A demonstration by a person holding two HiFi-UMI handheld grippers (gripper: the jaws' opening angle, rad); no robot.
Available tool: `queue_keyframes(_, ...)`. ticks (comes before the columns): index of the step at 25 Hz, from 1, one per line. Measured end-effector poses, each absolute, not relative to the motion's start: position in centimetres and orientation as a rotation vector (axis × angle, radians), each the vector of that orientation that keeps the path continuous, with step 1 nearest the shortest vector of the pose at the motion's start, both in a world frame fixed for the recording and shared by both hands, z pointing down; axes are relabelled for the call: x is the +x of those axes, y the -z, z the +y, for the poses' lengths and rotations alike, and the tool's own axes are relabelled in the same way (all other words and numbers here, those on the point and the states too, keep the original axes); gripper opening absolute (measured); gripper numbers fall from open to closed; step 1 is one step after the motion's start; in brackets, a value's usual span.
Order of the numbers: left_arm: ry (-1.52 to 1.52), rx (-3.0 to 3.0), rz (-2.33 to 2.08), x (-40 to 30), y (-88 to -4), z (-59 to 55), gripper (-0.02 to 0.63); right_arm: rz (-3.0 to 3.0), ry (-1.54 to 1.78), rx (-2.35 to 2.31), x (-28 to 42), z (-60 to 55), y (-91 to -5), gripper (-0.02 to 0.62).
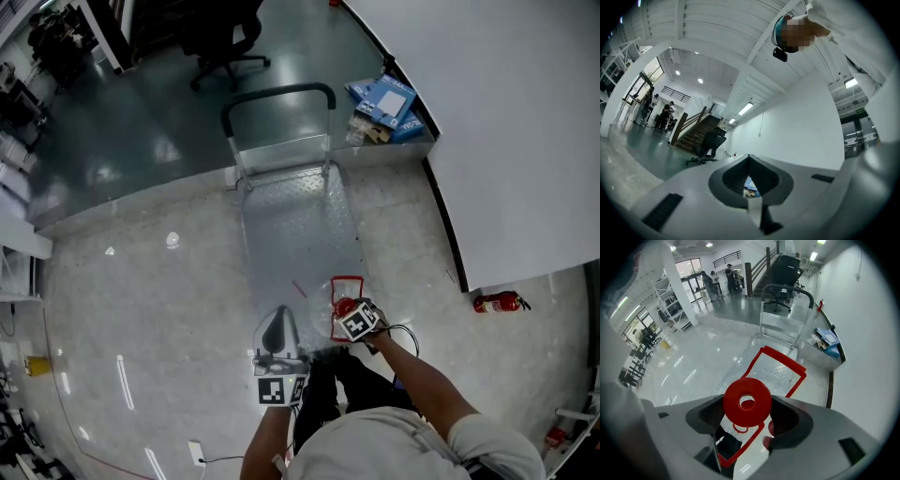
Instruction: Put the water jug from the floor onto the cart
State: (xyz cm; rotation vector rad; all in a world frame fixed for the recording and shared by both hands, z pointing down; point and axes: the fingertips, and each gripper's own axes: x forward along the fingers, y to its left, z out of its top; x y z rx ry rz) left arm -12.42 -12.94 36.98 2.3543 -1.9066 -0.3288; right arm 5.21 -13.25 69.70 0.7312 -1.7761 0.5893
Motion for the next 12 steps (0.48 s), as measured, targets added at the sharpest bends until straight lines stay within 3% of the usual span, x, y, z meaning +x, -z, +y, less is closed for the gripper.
queue_keyframes(12,0.246,2.297,-1.942,-13.9,-39.8,-19.3,0.003,-1.788,-0.577,0.746,1.4,-26.1,-74.6,0.301)
